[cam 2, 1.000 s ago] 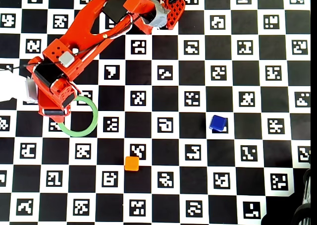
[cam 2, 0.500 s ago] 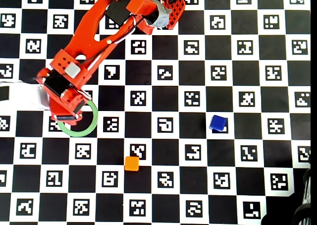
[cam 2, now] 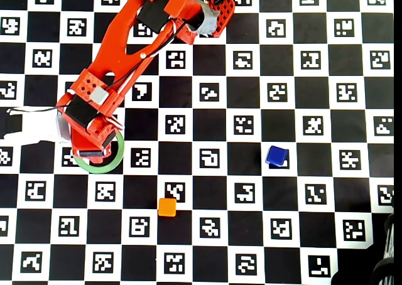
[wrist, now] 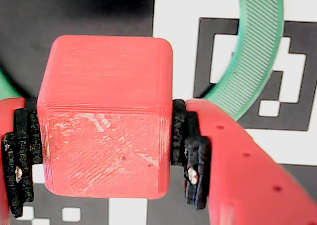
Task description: Grab the red cube then put it in the green circle then put the blue cube on top and finally the orange cube on top
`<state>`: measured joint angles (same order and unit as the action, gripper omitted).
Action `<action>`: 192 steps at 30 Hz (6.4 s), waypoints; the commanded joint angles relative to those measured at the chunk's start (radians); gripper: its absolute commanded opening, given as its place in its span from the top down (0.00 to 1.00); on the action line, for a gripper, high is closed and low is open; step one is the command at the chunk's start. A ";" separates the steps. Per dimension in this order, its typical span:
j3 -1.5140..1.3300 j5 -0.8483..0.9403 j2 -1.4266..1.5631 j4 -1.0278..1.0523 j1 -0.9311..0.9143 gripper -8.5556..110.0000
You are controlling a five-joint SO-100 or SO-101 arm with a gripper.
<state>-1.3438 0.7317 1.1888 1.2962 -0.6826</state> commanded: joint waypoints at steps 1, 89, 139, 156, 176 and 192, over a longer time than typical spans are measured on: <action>0.006 0.003 0.152 -0.015 -0.008 0.90; -0.232 0.012 0.121 -0.290 -0.003 0.89; -0.245 0.014 0.120 -0.281 -0.021 0.62; -0.170 0.005 0.135 -0.238 -0.026 0.62; 0.112 -0.020 0.219 0.046 -0.031 0.62; 0.321 -0.216 0.278 0.347 0.089 0.62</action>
<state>-1.1106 0.5599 1.2885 1.6061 -0.6427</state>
